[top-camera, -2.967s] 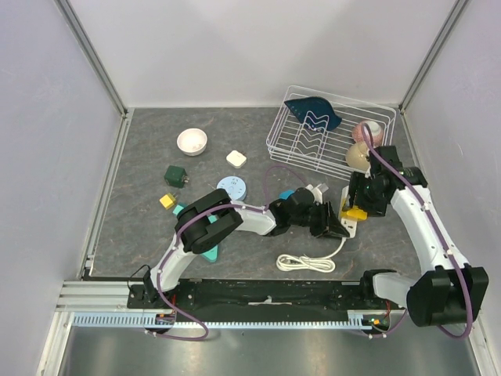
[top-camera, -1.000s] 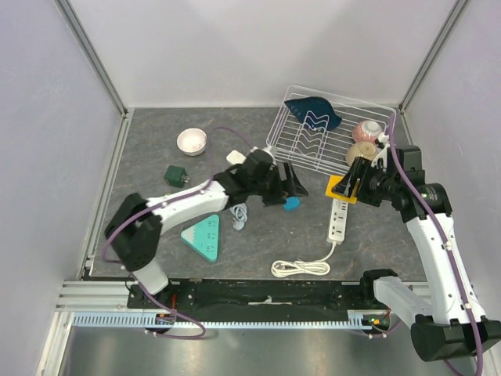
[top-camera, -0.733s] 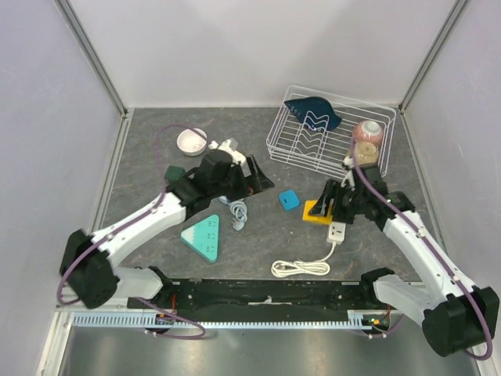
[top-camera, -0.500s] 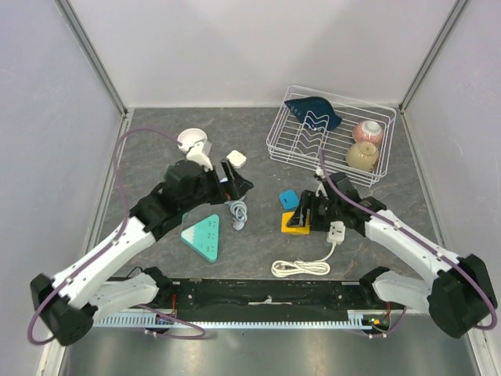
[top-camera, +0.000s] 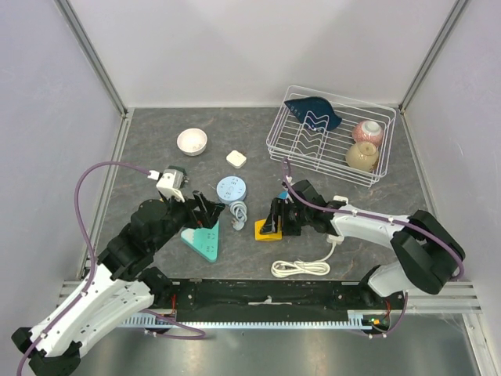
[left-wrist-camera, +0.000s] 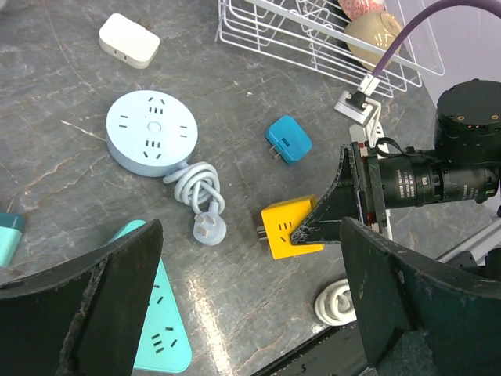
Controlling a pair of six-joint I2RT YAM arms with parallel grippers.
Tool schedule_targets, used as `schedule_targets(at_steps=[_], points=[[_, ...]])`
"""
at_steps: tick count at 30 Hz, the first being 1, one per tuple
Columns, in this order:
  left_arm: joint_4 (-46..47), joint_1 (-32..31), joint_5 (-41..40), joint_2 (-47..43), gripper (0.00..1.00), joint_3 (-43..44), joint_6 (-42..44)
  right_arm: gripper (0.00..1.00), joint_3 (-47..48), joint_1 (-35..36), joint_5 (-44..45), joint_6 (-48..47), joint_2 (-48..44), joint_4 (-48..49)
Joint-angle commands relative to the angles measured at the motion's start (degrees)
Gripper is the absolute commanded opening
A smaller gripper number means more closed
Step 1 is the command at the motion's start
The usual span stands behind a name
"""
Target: Pull the plug off the socket
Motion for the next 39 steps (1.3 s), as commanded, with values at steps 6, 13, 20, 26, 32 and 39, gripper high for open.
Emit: schedule_targets(at_steps=[6,13,20,26,32,39], points=[[0.5,0.2,-1.6,-1.7,1.0,0.5,5.4,0.71,2.0,0.6,3.8,-1.0,1.3,1.2],[-0.2,0.1,-1.3,-2.9,1.0,0.8,6.0,0.98,9.8,0.6,16.2,-6.1,-6.1,-15.5],[-1.5,0.1,-0.1,-5.7,1.0,0.4,6.3,0.98,16.6,0.5,31.2,-9.1,-18.3,-36.1],[-2.4,0.2,6.3,-7.2,0.99,2.6,4.8,0.98,22.0,0.5,36.4,-9.2,-26.7,-48.7],[-2.1,0.2,13.2,-7.5,0.99,4.5,3.1,0.98,17.4,0.5,40.1,-6.9,-40.4,-45.7],[-2.7,0.1,14.7,-8.3,0.99,6.0,2.4,0.98,15.9,0.6,39.9,-4.3,-49.4,-45.0]])
